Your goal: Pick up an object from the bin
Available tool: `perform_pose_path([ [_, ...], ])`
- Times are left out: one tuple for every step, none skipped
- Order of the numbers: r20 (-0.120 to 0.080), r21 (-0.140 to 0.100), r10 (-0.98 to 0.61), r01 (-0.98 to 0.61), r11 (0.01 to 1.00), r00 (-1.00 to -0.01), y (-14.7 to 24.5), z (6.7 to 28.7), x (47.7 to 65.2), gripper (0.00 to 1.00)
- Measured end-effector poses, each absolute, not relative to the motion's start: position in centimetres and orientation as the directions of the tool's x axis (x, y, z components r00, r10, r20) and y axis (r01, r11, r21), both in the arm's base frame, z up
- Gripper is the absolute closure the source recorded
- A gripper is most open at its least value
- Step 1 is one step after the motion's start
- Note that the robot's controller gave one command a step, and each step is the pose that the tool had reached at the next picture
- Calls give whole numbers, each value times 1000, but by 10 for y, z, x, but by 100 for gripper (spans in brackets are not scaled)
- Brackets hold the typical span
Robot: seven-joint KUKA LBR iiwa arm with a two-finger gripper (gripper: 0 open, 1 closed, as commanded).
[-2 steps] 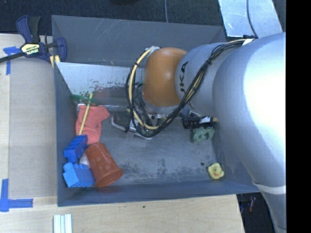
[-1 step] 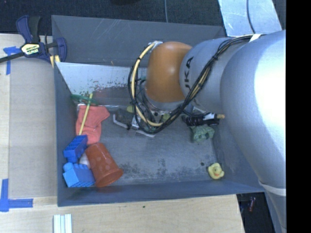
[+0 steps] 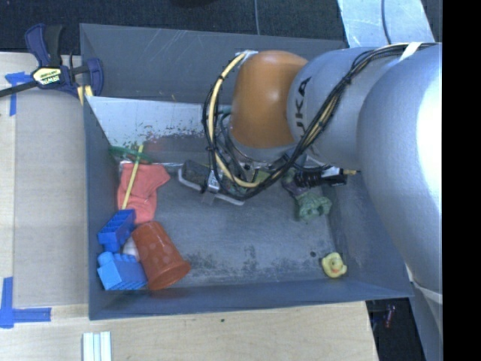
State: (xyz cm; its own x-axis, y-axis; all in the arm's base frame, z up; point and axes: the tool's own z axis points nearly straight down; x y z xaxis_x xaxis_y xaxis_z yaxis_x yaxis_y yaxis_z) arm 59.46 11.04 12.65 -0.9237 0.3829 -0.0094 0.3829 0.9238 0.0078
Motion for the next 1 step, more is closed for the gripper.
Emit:
perform_pose_path([
  [-11,9,383,383,924,-924,110,149,595,100],
])
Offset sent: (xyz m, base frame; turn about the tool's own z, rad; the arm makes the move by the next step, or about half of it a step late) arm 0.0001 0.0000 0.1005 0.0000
